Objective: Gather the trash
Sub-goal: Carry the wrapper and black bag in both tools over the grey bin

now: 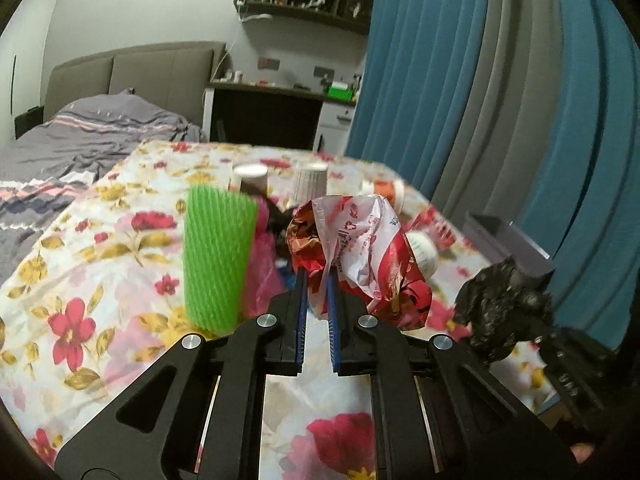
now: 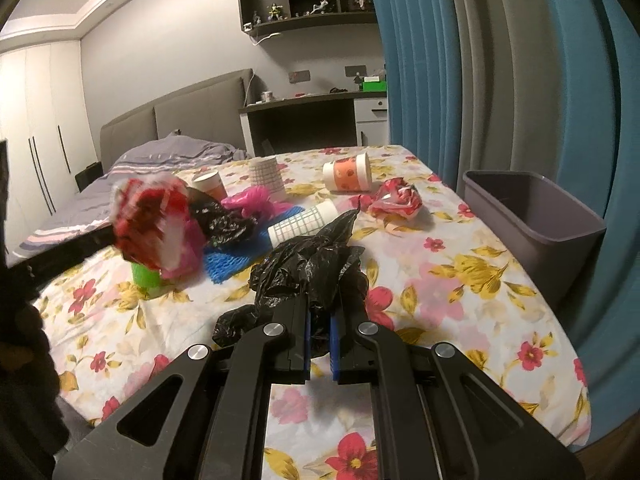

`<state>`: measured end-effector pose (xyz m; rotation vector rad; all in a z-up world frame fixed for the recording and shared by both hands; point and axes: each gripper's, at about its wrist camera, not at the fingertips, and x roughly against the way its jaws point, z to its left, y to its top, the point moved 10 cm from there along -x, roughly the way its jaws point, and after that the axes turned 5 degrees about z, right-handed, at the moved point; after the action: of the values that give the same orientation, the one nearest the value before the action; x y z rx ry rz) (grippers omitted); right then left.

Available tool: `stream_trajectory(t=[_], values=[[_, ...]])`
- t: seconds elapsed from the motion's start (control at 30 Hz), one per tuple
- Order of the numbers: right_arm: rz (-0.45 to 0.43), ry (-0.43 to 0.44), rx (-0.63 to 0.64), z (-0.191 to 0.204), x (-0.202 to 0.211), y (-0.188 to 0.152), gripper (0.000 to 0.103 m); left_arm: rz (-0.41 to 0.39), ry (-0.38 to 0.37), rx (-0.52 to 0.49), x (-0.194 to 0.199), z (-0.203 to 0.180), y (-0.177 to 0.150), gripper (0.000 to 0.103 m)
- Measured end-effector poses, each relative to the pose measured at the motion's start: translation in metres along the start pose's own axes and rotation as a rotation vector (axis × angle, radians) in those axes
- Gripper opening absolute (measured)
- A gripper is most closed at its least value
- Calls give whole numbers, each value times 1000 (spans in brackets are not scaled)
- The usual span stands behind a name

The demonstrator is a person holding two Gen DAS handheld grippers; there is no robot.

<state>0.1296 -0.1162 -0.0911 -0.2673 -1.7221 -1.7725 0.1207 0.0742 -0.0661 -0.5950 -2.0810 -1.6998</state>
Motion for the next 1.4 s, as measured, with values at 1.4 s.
stream_trajectory(t=[1.4], values=[[-74,-447,-275,-299,-32,100,8,96,-371,-313,-220,-354,74,9]])
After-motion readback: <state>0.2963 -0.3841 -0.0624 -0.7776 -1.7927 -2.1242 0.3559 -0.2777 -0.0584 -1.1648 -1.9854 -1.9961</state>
